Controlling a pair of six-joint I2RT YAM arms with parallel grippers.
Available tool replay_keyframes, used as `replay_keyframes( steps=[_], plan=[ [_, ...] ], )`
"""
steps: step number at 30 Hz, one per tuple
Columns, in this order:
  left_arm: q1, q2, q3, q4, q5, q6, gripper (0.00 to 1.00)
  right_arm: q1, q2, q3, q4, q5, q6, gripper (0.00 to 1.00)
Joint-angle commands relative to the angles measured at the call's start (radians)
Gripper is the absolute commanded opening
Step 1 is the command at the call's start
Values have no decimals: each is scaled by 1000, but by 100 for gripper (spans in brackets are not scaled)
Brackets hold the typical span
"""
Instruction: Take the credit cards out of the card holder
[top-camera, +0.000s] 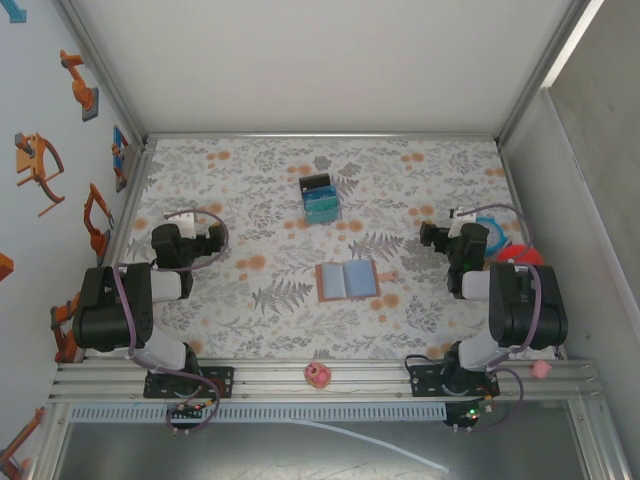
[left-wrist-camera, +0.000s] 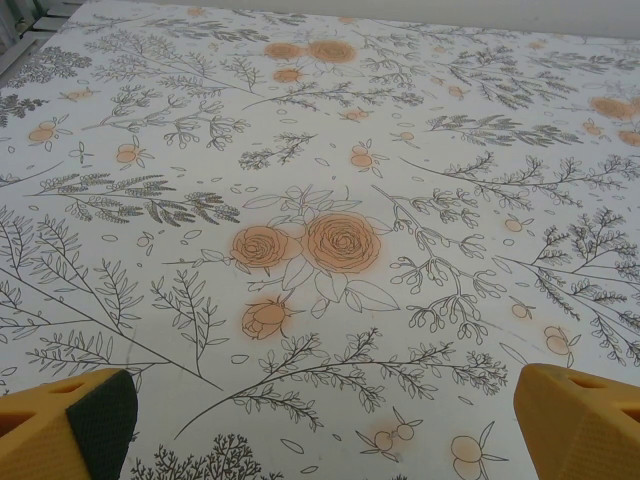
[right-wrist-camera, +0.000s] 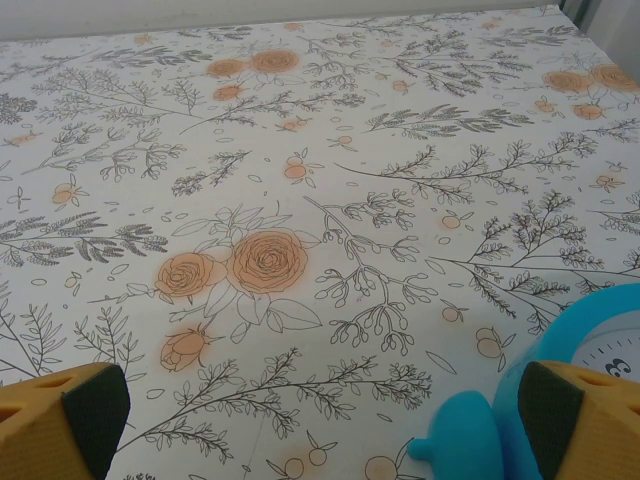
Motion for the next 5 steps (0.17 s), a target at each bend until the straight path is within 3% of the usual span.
replay_keyframes(
  steps=[1,5],
  plan=[
    [-4,-5,19,3,-2,-8,97,-7,-1,18,9,-13,-6,99],
    [-4,-5,19,3,-2,-7,97,-7,-1,18,9,-13,-6,100]
  ],
)
